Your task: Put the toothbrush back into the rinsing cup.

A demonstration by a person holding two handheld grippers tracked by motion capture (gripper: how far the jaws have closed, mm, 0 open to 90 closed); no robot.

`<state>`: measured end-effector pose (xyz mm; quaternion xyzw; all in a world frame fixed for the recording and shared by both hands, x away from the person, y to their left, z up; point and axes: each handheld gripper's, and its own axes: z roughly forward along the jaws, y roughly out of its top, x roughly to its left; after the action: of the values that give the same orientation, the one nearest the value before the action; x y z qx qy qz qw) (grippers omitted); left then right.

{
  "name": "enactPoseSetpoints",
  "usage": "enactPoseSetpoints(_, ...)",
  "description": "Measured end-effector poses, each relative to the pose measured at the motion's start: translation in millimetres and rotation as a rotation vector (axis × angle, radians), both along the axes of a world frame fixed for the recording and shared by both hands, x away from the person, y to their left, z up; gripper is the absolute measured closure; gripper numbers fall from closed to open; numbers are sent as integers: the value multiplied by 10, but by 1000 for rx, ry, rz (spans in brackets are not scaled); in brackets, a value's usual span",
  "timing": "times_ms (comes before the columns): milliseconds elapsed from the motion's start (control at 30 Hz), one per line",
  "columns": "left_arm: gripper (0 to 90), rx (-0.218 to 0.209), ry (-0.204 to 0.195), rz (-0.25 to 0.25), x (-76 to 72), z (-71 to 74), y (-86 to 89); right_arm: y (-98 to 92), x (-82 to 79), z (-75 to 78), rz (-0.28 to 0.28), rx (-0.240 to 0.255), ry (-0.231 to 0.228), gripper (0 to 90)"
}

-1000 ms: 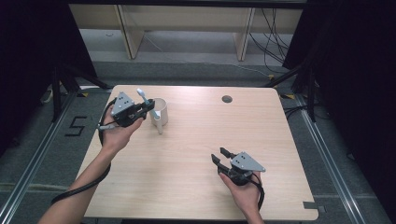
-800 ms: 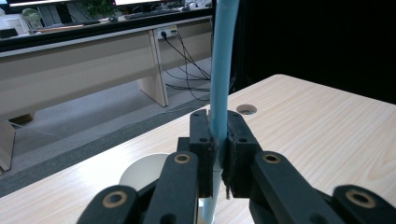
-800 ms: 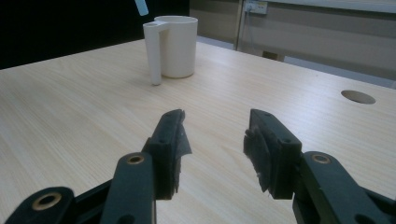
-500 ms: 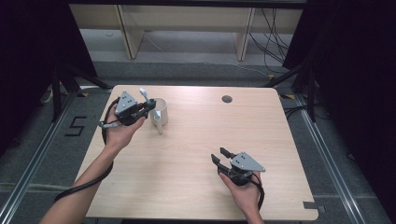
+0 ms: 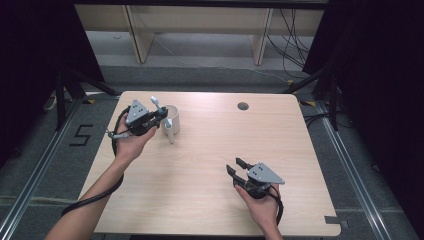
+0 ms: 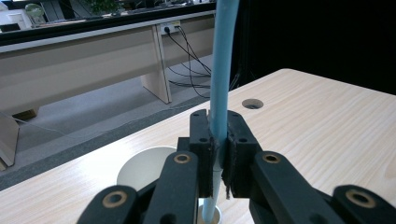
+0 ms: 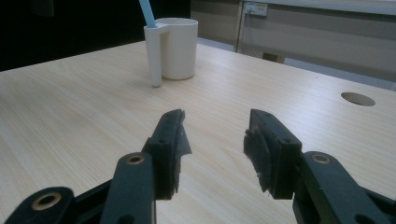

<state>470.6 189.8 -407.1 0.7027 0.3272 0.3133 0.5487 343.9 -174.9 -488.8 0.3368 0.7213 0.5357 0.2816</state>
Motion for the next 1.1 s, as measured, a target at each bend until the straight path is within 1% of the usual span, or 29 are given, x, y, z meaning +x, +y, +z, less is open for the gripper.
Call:
enactPoseSetpoints(100, 832, -5, -5, 1, -5, -29, 1, -4, 4, -1, 0, -5, -5, 563)
enactPoseSetpoints(133, 832, -8, -7, 2, -8, -38, 2, -6, 0, 1, 6, -7, 9, 563)
enactPoseSetpoints(167, 832, -9, -6, 5, -10, -46, 5, -3, 0, -1, 7, -5, 11, 563)
enactPoseSetpoints(200, 832, -10, -7, 7, -9, -52, 6, 15, -29, -1, -2, 18, 52, 563)
enactPoseSetpoints(233, 832, -10, -7, 7, -9, -52, 6, 15, -29, -1, -2, 18, 52, 563)
enactPoseSetpoints(267, 832, -14, -8, 8, -8, -60, 8, 9, 2, -8, 0, 6, 3, 563)
enactPoseSetpoints(300, 832, -14, -9, 11, -5, -71, 11, 24, -7, -12, 14, 28, 34, 563)
enactPoseSetpoints(367, 832, -17, -11, 11, 0, -84, 9, 26, -6, -12, 16, 30, 34, 563)
enactPoseSetpoints(433, 832, -17, -9, 11, 3, -95, 4, 13, 0, -8, 16, 11, 20, 563)
enactPoseSetpoints(500, 831, -17, -8, 9, 4, -100, 0, 14, 0, -8, 16, 11, 21, 562)
enactPoseSetpoints(533, 831, -14, -6, 7, 10, -116, -7, 21, -17, -1, 10, 16, 44, 563)
enactPoseSetpoints(667, 831, -12, -5, 7, 15, -147, -20, 23, -15, -1, 4, 22, 37, 561)
enactPoseSetpoints(733, 831, -14, -6, 7, 20, -159, -22, 17, -12, -1, 3, 16, 31, 561)
enactPoseSetpoints(833, 830, -13, -5, 7, 25, -175, -25, 17, -15, 0, 10, 15, 44, 559)
enactPoseSetpoints(933, 830, -12, -4, 8, 26, -186, -27, 19, -17, 1, 9, 15, 45, 558)
enactPoseSetpoints(967, 830, -12, -5, 7, 29, -190, -28, 24, -14, -1, 4, 20, 38, 557)
enactPoseSetpoints(1000, 830, -14, -7, 10, 35, -201, -32, 13, -7, 4, -2, 10, 19, 557)
enactPoseSetpoints(1067, 830, -8, -8, 8, 41, -213, -33, 17, -11, 3, 1, 17, 32, 557)
enactPoseSetpoints(1100, 830, -9, -7, 9, 43, -220, -37, 13, -6, 3, -2, 9, 19, 556)
